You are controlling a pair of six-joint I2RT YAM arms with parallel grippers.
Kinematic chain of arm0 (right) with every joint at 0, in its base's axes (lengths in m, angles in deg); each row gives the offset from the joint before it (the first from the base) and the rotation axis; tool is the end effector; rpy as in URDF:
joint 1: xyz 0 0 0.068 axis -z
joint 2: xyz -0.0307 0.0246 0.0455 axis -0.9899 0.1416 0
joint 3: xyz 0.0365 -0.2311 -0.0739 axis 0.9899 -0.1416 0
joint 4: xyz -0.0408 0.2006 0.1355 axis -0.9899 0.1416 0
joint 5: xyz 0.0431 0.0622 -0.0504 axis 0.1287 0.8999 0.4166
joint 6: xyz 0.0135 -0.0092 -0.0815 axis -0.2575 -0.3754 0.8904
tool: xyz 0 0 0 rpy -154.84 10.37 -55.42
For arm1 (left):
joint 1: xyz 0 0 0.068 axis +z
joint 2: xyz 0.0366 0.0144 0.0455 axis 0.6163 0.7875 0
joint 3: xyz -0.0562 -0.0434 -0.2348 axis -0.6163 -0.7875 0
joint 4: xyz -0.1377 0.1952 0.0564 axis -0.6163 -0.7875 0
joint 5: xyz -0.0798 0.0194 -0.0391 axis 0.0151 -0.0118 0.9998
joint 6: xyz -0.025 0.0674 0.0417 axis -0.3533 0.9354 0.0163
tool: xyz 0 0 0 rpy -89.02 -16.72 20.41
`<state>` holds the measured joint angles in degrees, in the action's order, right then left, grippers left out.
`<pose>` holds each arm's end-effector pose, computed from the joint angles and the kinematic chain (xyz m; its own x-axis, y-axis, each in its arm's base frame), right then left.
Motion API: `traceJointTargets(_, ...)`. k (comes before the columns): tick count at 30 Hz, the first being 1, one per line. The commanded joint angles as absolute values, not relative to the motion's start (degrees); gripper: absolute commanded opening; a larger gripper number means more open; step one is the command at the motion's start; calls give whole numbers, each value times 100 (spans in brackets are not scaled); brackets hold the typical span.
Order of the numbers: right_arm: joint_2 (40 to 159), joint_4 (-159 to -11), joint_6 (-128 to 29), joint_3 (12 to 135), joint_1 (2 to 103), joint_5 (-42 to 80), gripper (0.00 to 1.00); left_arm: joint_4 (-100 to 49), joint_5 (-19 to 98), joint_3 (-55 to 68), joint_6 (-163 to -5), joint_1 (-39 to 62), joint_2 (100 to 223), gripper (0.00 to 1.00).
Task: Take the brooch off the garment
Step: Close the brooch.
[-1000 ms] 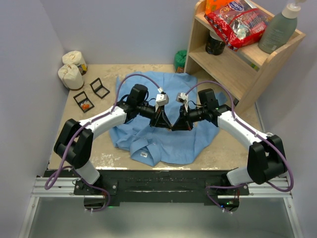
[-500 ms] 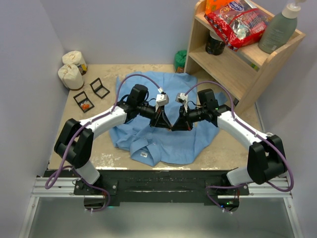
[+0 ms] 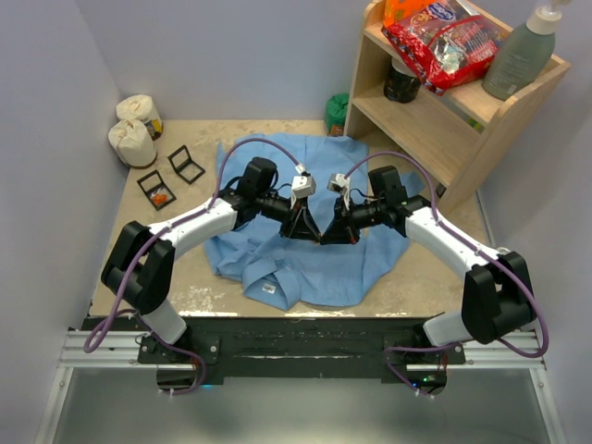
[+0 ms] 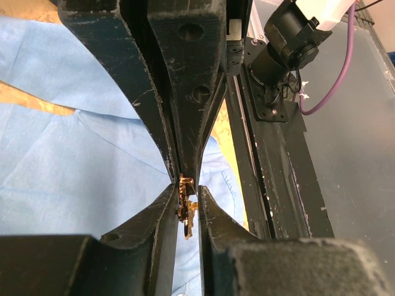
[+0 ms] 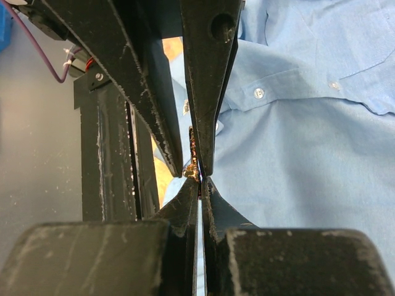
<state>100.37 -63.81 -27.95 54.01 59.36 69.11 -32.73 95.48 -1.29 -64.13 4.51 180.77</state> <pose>0.2486 0.1692 0.2168 -0.4741 -0.3470 -0.8092 -0.8804 0.1976 0.4311 0.2580 -0.2493 0.2216 -0.3566 0.3141 -0.8798 0.9117 -0.0885 -0.4012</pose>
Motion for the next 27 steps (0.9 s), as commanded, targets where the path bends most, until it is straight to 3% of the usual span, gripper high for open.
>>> traceJointTargets(1, 9888, -6375, -2766, 5542, 5910, 6666, 0, -3164, 9867, 148, -6331, 386, 17836, 26)
traceJointTargets(14, 9765, -6270, -2669, 5603, 5910, 6552, 0, -3533, 9929, -45, -5813, 843, 17335, 34)
traceJointTargets(27, 9598, -6243, -2643, 5603, 5901, 6517, 0, -3762, 9463, -19, -5636, 729, 17598, 38)
